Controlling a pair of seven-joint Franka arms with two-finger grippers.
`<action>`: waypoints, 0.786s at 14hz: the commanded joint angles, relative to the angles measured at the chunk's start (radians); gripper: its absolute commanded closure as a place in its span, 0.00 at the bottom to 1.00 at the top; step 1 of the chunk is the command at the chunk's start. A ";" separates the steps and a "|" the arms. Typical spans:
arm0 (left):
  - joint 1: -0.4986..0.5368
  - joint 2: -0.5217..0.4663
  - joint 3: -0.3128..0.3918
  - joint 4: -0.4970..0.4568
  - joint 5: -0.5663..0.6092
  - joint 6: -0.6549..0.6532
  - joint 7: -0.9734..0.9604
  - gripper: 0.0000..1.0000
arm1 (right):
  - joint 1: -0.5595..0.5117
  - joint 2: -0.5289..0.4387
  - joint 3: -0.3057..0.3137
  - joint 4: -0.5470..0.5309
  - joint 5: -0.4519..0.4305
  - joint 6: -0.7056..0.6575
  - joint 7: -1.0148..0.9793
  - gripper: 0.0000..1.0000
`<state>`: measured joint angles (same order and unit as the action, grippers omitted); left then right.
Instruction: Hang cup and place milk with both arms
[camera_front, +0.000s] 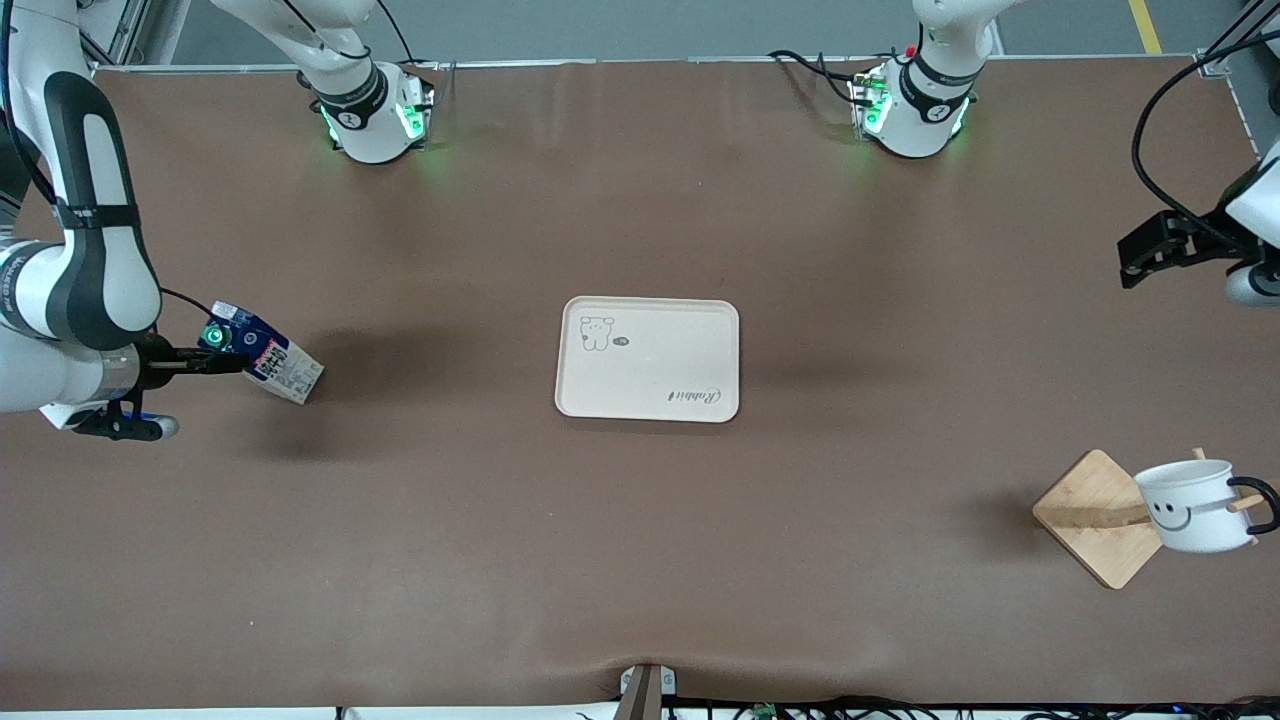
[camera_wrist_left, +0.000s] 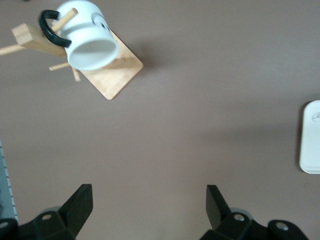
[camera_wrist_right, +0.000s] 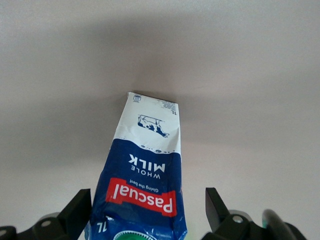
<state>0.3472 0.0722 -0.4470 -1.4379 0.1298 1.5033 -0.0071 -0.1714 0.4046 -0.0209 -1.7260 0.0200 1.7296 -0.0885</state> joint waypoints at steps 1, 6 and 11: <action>-0.137 -0.078 0.175 -0.079 -0.064 -0.002 -0.010 0.00 | -0.014 -0.012 0.018 -0.013 0.011 0.001 0.012 0.00; -0.253 -0.163 0.266 -0.173 -0.108 -0.002 -0.054 0.00 | -0.013 -0.010 0.021 0.028 0.038 0.002 0.020 0.00; -0.260 -0.147 0.263 -0.174 -0.102 0.001 -0.073 0.00 | 0.019 0.012 0.025 0.204 0.069 0.042 0.006 0.00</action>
<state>0.0874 -0.0682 -0.1953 -1.6002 0.0360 1.4991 -0.0790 -0.1613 0.4000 -0.0018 -1.6066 0.0602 1.7587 -0.0844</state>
